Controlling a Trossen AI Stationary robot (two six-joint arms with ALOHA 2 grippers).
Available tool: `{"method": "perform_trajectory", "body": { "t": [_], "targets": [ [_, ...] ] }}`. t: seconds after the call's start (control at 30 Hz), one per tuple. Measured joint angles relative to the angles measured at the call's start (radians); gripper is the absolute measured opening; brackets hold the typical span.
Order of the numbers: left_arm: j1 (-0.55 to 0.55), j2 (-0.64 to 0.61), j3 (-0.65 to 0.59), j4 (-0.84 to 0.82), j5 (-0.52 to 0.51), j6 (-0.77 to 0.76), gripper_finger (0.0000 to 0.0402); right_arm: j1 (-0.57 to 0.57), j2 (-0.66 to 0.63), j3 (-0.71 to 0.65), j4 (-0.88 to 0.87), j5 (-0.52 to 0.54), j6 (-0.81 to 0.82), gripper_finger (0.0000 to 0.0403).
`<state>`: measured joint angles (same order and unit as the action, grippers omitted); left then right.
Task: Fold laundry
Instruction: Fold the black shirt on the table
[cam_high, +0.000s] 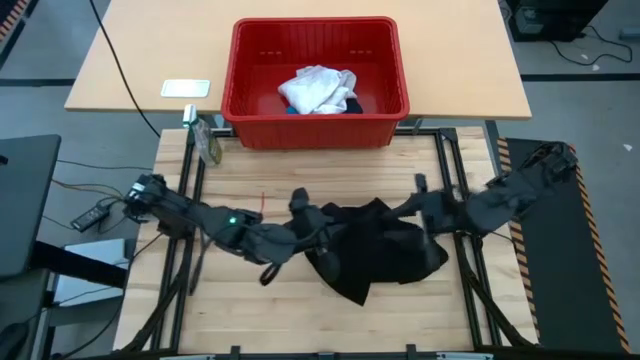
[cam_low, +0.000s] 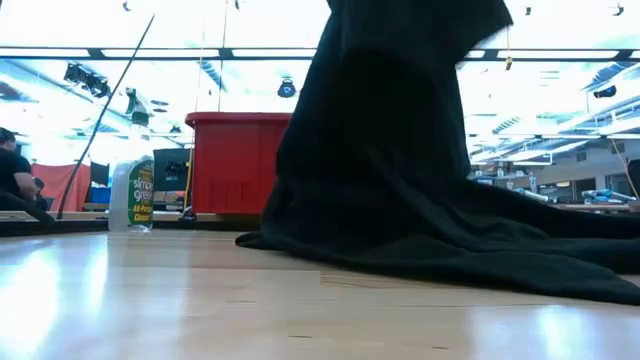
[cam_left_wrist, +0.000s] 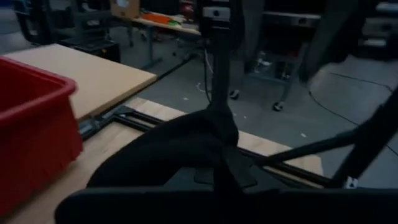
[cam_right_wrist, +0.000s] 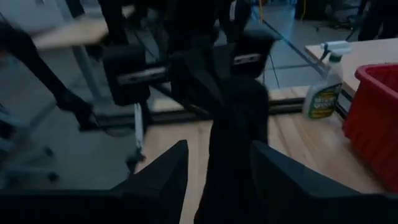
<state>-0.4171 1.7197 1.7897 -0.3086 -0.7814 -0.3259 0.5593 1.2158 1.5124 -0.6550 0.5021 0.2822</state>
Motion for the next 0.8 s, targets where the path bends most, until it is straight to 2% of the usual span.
{"method": "perform_trajectory", "body": {
  "t": [0.1, 0.2, 0.27, 0.43, 0.5, 0.6, 0.67, 0.73, 0.8],
  "targets": [
    [0.023, 0.016, 0.000, 0.014, 0.067, 0.000, 0.0003, -0.011, 0.046, 0.000, -0.003, 0.035, -0.036, 0.0178],
    [0.036, 0.017, 0.000, 0.014, 0.099, 0.000, 0.0005, -0.031, 0.079, 0.000, -0.010, 0.108, -0.068, 0.0178],
    [0.042, 0.017, 0.000, 0.014, 0.103, 0.002, 0.0005, -0.044, 0.094, 0.000, -0.022, 0.118, -0.076, 0.0179],
    [0.045, 0.017, 0.000, 0.034, 0.106, 0.047, 0.0005, -0.083, 0.119, 0.000, -0.024, 0.010, -0.076, 0.0176],
    [0.045, 0.016, 0.000, 0.034, 0.106, 0.048, 0.0006, -0.093, 0.126, 0.000, -0.030, -0.001, -0.075, 0.0167],
    [0.045, 0.016, 0.000, 0.031, 0.106, 0.048, 0.0007, -0.104, 0.125, -0.001, -0.042, -0.002, -0.055, 0.0130],
    [0.045, 0.016, 0.000, 0.037, 0.106, 0.042, 0.0016, -0.111, 0.116, -0.001, -0.056, -0.013, -0.050, 0.0085],
    [0.045, 0.017, 0.000, 0.036, 0.106, 0.042, 0.0040, -0.122, 0.107, -0.001, -0.064, -0.047, -0.051, 0.0028],
    [0.045, 0.016, 0.000, 0.036, 0.106, 0.045, 0.0073, -0.130, 0.094, -0.001, -0.086, -0.065, -0.039, 0.0015]
  ]
}}
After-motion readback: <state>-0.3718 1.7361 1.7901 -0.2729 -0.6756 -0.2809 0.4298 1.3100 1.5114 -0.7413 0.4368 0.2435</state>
